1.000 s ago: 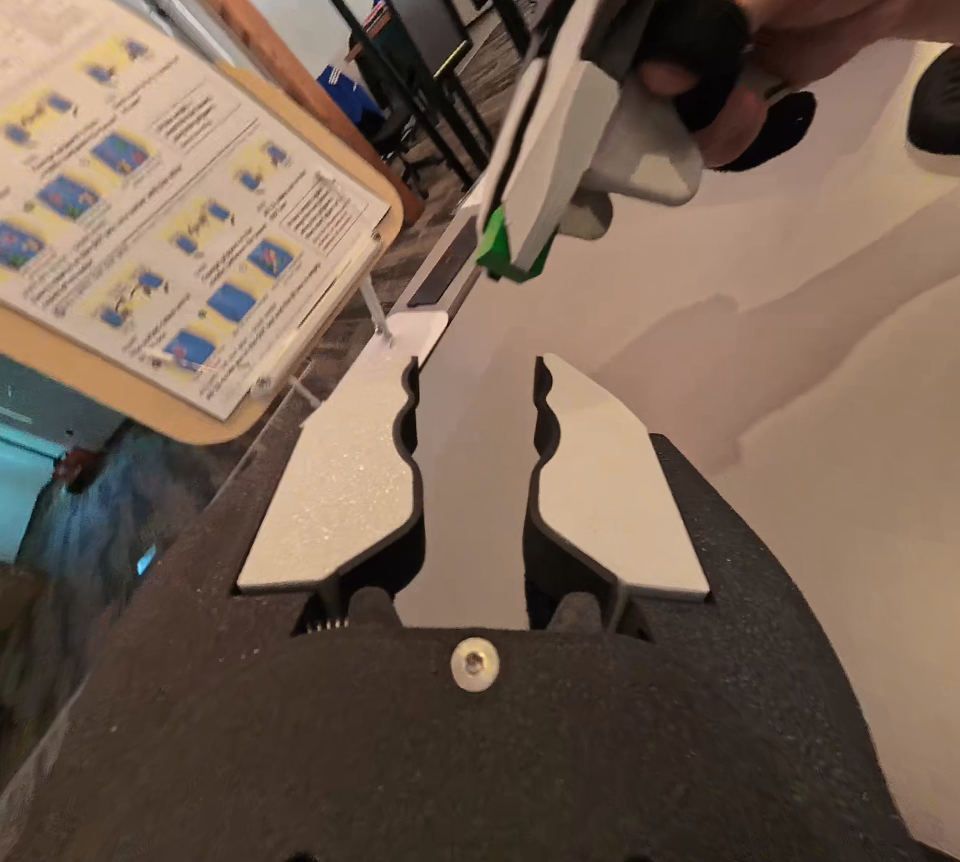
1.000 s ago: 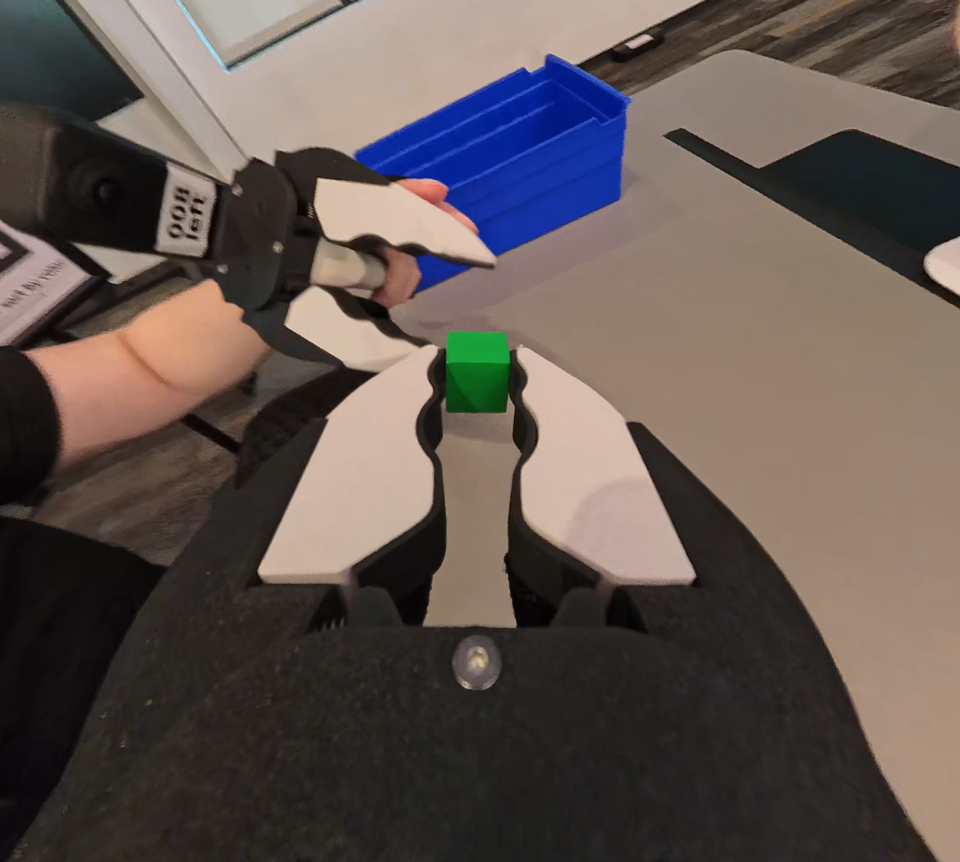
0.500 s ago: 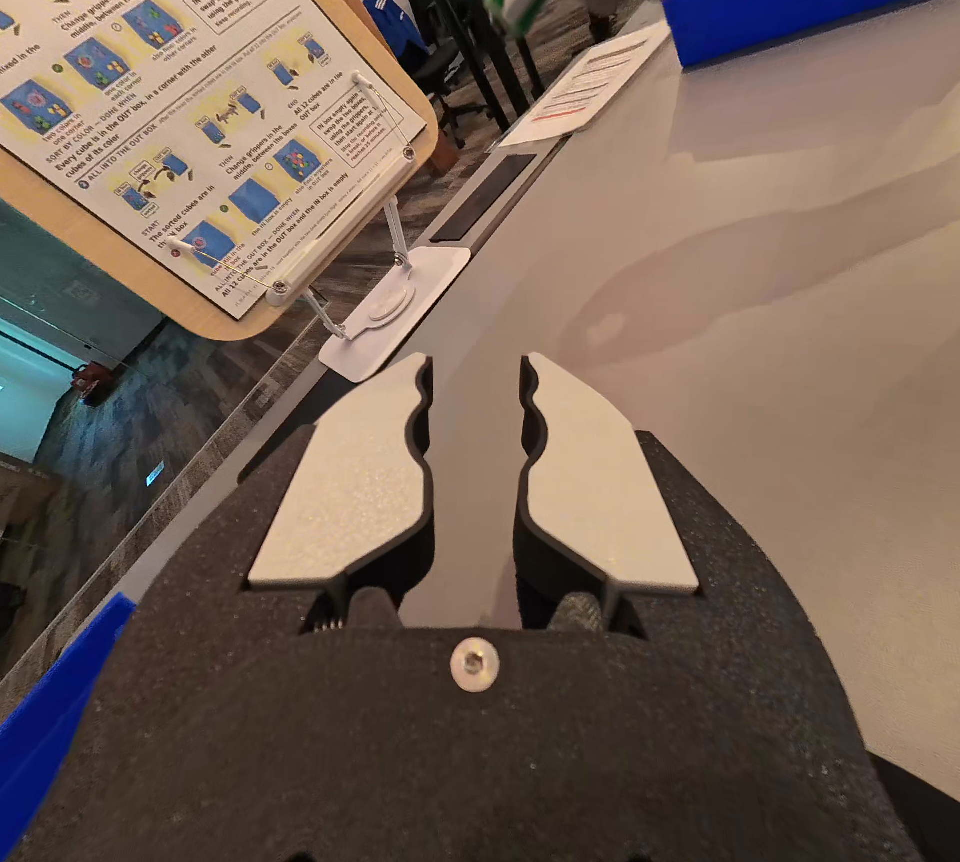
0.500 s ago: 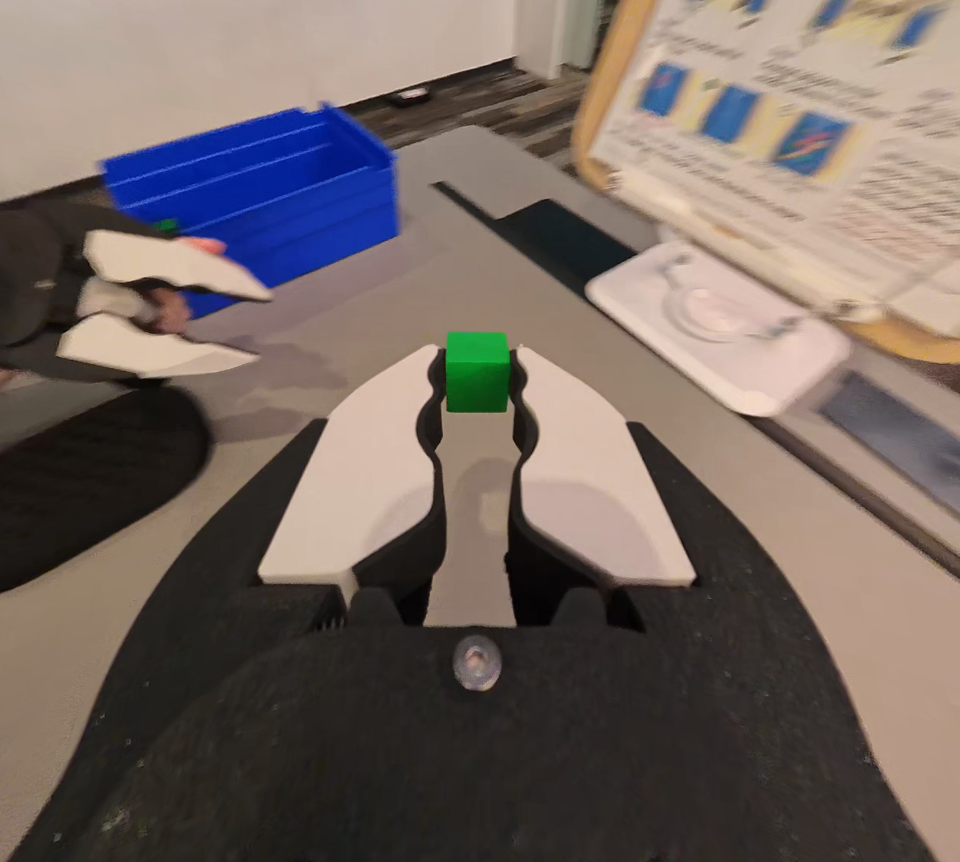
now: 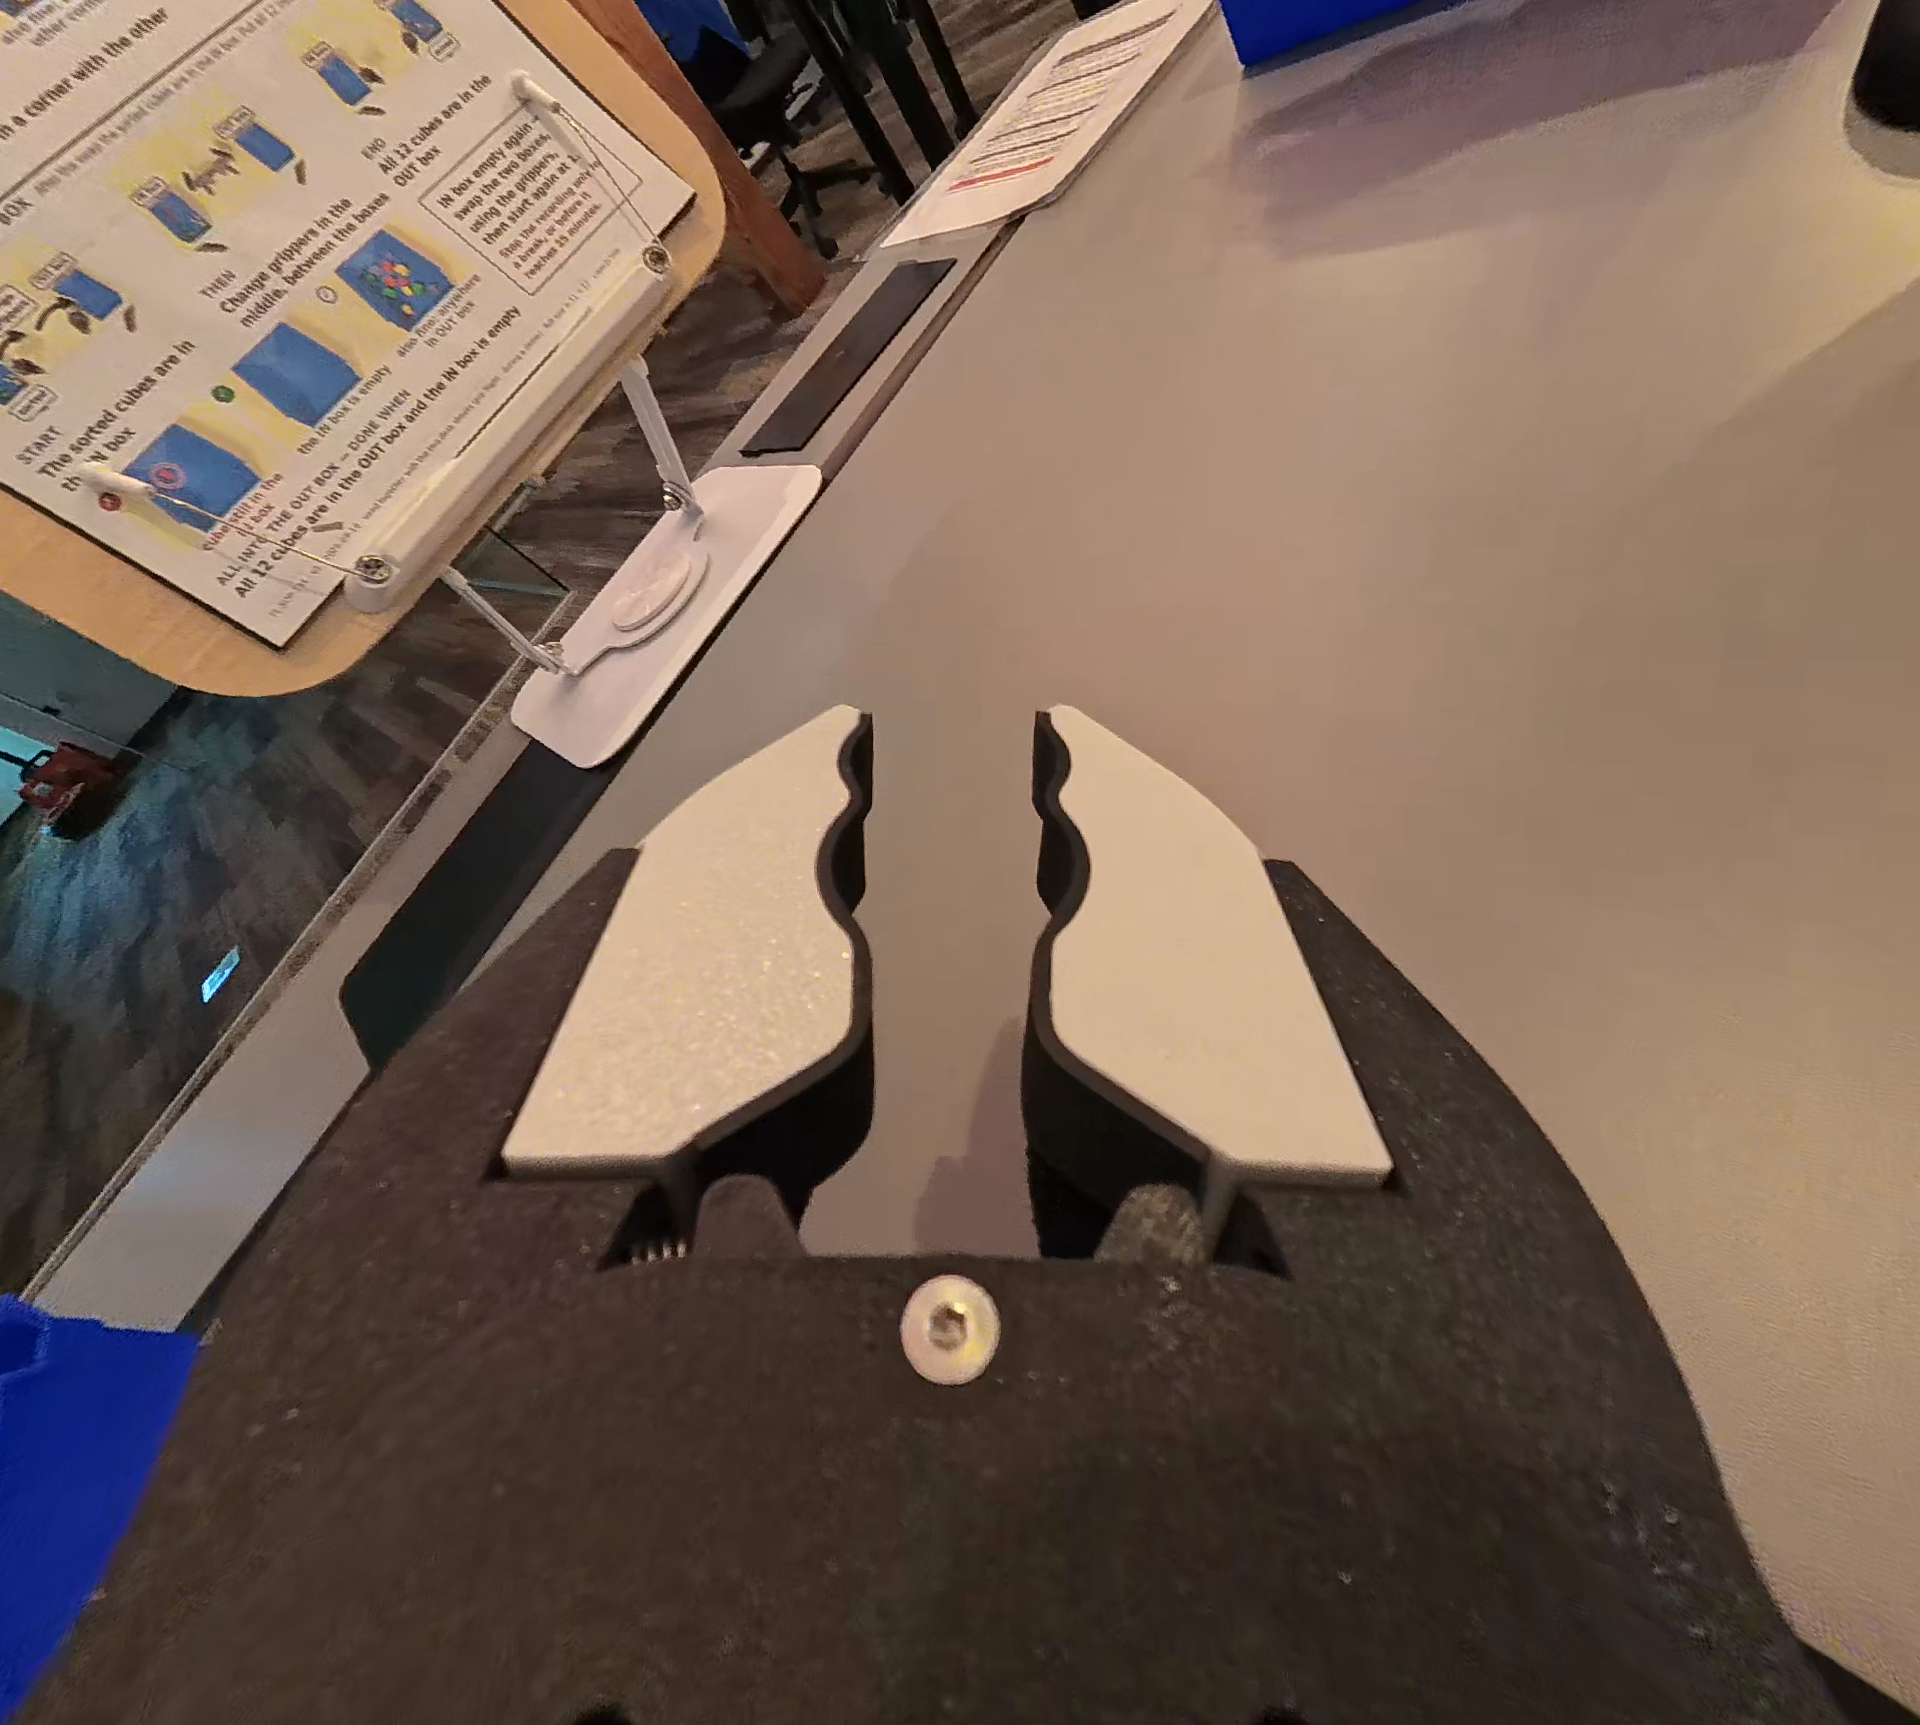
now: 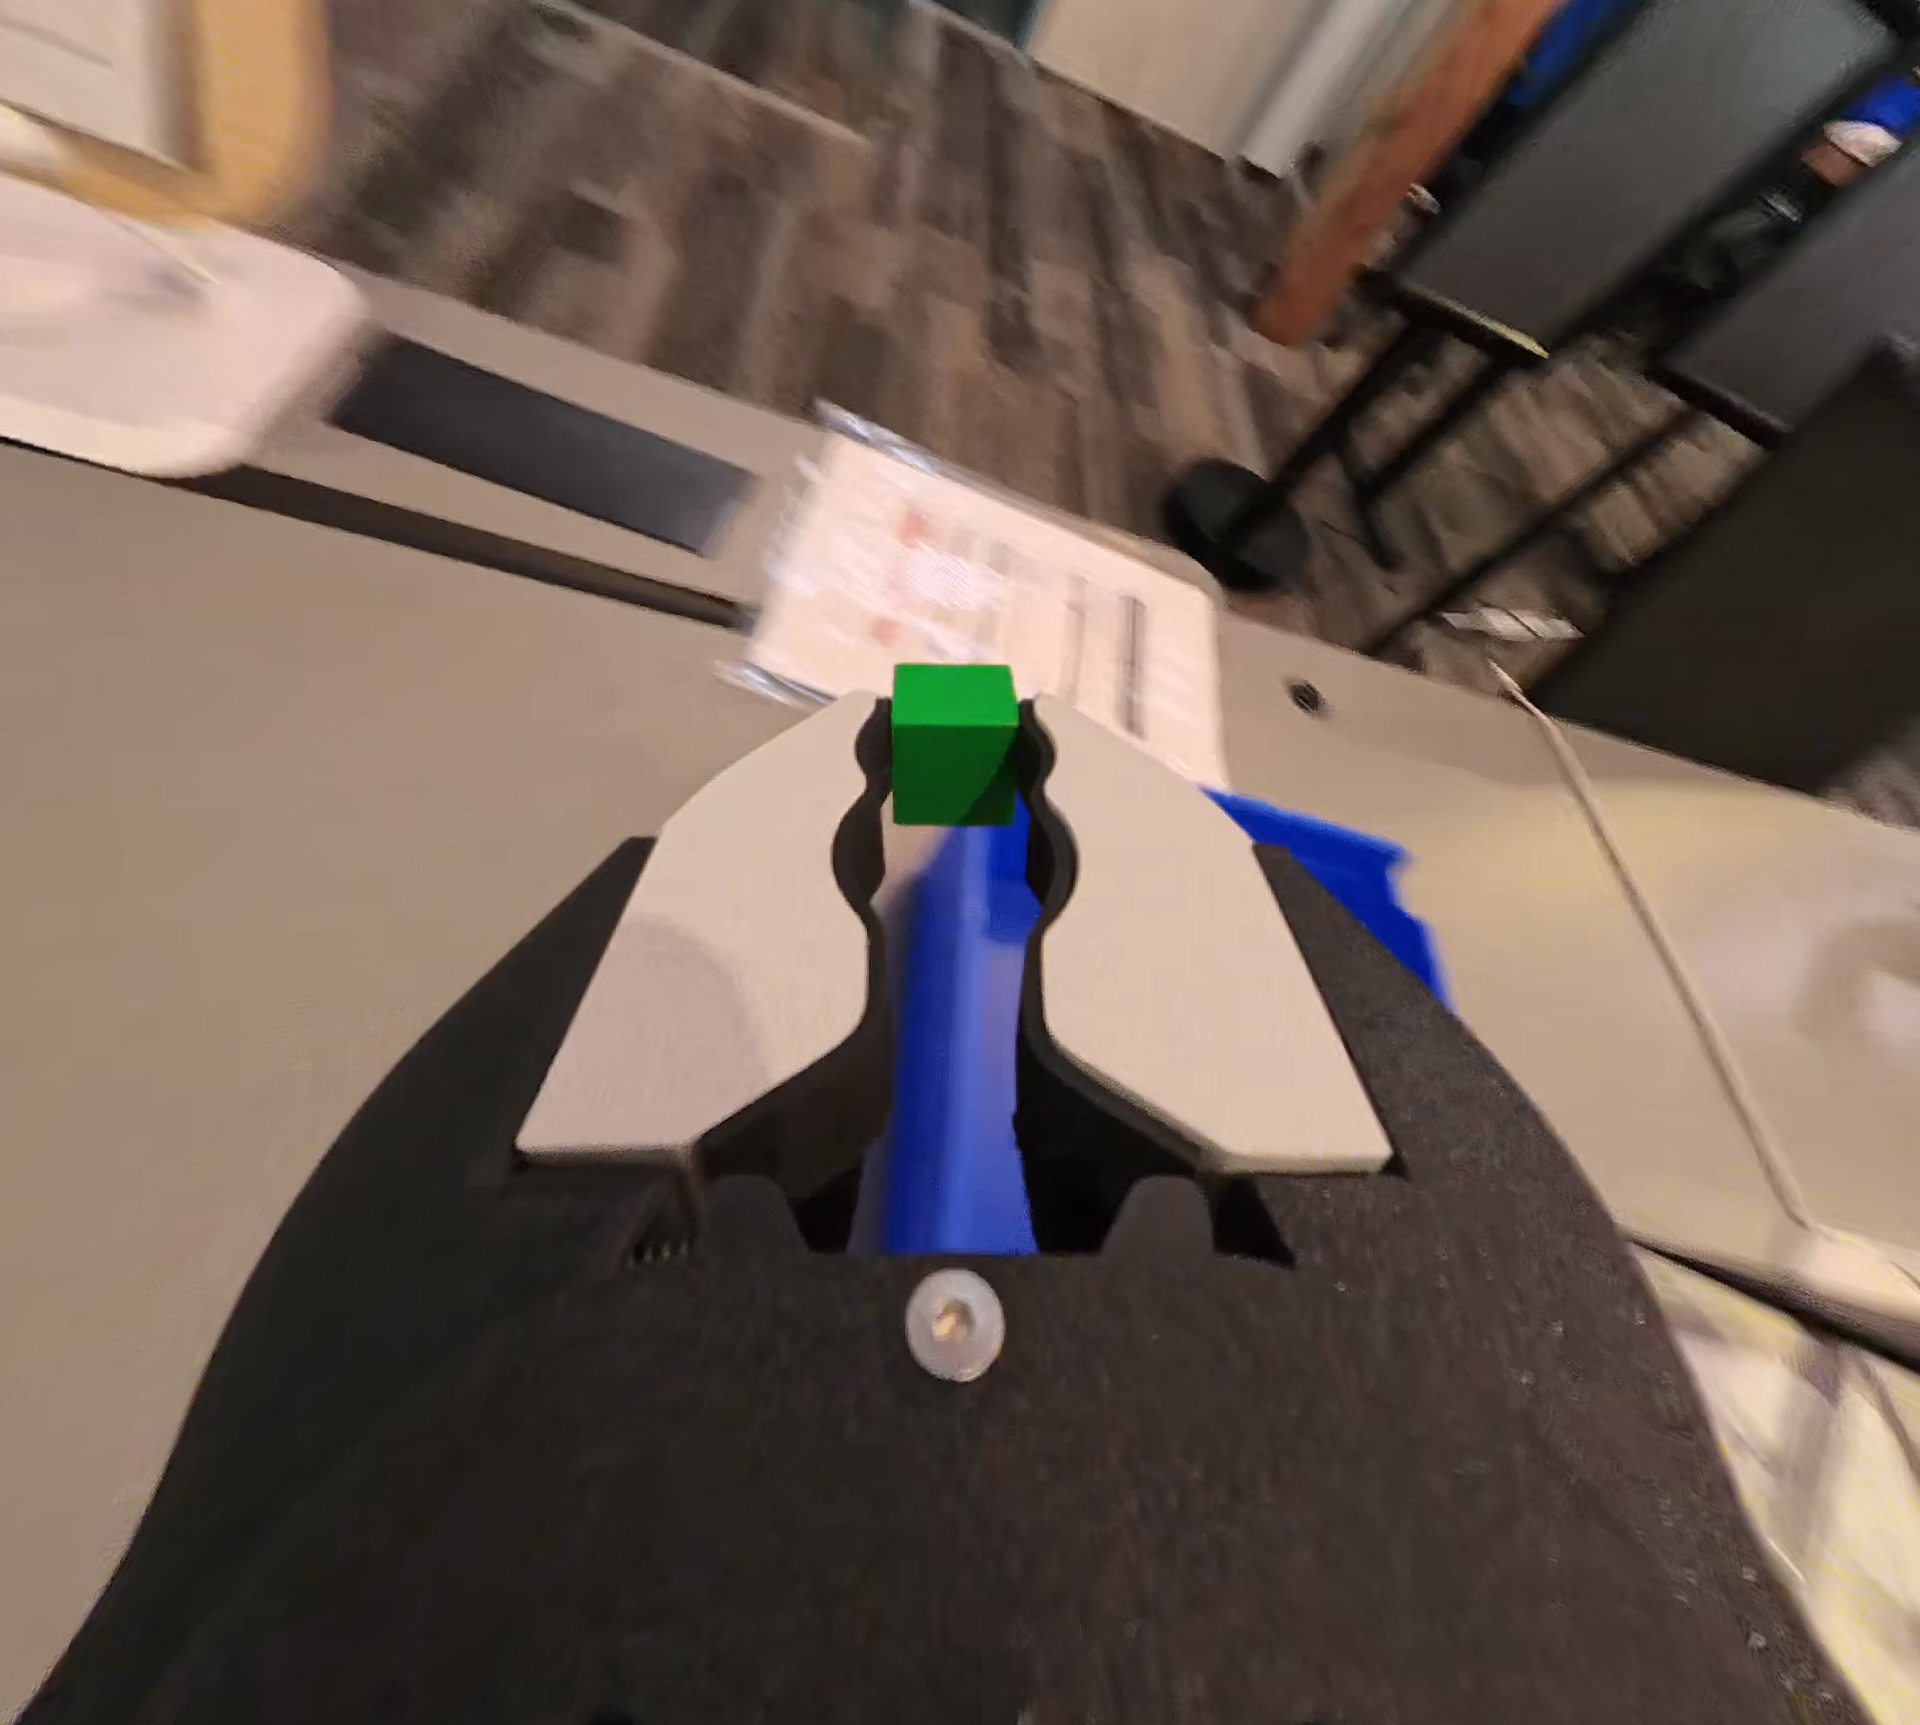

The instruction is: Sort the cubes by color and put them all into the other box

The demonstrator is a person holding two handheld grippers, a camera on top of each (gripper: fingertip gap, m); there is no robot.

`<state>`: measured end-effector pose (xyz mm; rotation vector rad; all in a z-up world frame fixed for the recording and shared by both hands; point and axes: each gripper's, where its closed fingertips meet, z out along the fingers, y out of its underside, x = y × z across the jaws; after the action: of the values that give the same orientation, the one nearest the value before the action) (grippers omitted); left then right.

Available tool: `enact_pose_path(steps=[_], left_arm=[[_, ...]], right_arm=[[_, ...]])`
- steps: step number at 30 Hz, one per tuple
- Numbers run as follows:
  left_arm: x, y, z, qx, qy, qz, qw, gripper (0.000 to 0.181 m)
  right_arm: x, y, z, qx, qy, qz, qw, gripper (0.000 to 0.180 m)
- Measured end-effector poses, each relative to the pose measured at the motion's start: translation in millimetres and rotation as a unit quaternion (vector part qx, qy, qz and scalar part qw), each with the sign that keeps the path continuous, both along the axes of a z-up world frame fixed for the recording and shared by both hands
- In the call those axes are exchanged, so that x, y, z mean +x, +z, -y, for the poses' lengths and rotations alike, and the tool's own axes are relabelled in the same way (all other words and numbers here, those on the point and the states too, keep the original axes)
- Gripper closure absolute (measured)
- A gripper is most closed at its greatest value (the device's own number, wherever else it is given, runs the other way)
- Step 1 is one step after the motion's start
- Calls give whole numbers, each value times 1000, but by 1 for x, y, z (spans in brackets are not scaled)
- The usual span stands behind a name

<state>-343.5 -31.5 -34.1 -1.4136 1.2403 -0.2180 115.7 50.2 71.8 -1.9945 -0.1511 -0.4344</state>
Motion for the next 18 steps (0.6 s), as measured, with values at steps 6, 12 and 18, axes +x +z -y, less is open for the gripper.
enact_pose_path(steps=[6, 12, 18], left_arm=[[2, -11, 3, -14, -7, 1, 1000, 153], [5, -18, 4, -23, -12, 1, 1000, 154], [7, -22, 5, -28, -15, 0, 999, 155]], right_arm=[[102, -45, 47, -97, -112, 19, 989, 157], [140, -112, 77, -213, -125, -24, 969, 157], [146, -144, 86, -267, -125, -45, 954, 157]])
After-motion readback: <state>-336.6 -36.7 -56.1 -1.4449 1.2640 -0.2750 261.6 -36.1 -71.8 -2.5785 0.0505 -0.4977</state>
